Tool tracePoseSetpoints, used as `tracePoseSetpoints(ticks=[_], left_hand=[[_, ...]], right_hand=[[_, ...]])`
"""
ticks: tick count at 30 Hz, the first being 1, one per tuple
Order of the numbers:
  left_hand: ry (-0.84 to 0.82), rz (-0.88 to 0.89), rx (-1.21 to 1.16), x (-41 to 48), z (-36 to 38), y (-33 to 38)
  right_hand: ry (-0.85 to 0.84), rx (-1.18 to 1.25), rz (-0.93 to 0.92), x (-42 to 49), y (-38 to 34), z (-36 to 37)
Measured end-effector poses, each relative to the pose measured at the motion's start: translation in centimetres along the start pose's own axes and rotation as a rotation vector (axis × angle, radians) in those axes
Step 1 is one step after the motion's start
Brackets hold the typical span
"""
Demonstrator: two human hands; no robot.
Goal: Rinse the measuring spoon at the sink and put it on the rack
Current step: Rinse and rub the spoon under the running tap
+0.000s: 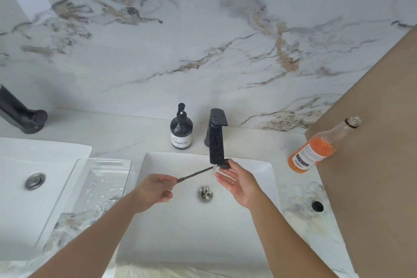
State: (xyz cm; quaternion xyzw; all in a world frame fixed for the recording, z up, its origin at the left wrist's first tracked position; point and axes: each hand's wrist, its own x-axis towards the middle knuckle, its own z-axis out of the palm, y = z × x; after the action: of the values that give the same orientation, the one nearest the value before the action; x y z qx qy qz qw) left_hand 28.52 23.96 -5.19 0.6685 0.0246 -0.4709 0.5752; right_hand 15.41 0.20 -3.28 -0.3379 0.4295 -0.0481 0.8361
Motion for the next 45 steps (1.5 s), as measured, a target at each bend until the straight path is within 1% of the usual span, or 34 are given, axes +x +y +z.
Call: tracePoseSetpoints(ticks=[4, 6, 8, 10, 13, 16, 18, 20, 22, 26, 28, 33, 36, 39, 42, 44, 45], left_hand=[[-0.115, -0.089, 0.035, -0.4, -1.0, 0.1], [-0.12, -0.108, 0.087, -0.6, -1.0, 0.1], [-0.083, -0.109, 0.135, -0.6, -0.8, 0.2], [0.031, -0.089, 0.144, -0.4, -0.6, 0.4], [0.285, -0.005, 0.012, 0.0, -0.4, 0.9], [0.481, 0.056, -0.078, 0.4, -0.4, 1.8], [0.55, 0.068, -0.11, 0.6, -0.3, 2.1], [0.57, 0.052, -0.125, 0.9, 0.1, 2.4], [0.514, 0.004, -0.138, 1.1, 1.2, 2.5], [0.275, -0.099, -0.175, 1.3, 4.7, 2.9], [0.19, -0.13, -0.169, 1.4, 6.5, 3.2], [0.076, -0.171, -0.141, 1.5, 10.1, 3.5], [0.009, -0.174, -0.155, 1.5, 11.5, 3.7], [-0.052, -0.174, -0.236, 1.7, 12.3, 3.8], [-0.108, -0.151, -0.427, 2.2, 12.9, 3.9], [-0.098, -0.13, -0.538, 2.5, 13.1, 3.9], [-0.072, -0.121, -0.556, 2.7, 13.0, 3.9]], right_hand=[[-0.01, 0.008, -0.014, 0.3, -0.3, 0.1], [0.01, 0.017, -0.034, 0.4, -0.2, 0.1], [0.009, -0.017, -0.034, 0.3, 0.0, 0.0], [-0.028, -0.041, -0.027, 0.2, 0.2, -0.1], [-0.104, -0.086, -0.01, -0.1, 0.6, 0.3], [-0.119, -0.082, 0.016, -0.5, 1.3, 1.5], [-0.13, -0.074, 0.032, -0.8, 1.7, 2.0], [-0.14, -0.055, 0.035, -1.2, 1.6, 1.9], [-0.12, -0.036, 0.021, -1.5, 0.8, 1.1], [0.018, 0.05, -0.046, -1.8, -1.4, -2.9], [0.055, 0.068, -0.079, -2.3, -2.7, -4.9], [0.102, 0.114, -0.14, -3.8, -4.8, -8.6], [0.123, 0.101, -0.162, -4.6, -5.5, -9.9], [0.129, 0.048, -0.168, -5.1, -6.2, -10.7], [0.123, -0.051, -0.152, -5.6, -6.9, -10.8], [0.115, -0.15, -0.113, -6.0, -7.1, -10.6], [0.115, -0.24, -0.083, -6.3, -7.1, -10.5]])
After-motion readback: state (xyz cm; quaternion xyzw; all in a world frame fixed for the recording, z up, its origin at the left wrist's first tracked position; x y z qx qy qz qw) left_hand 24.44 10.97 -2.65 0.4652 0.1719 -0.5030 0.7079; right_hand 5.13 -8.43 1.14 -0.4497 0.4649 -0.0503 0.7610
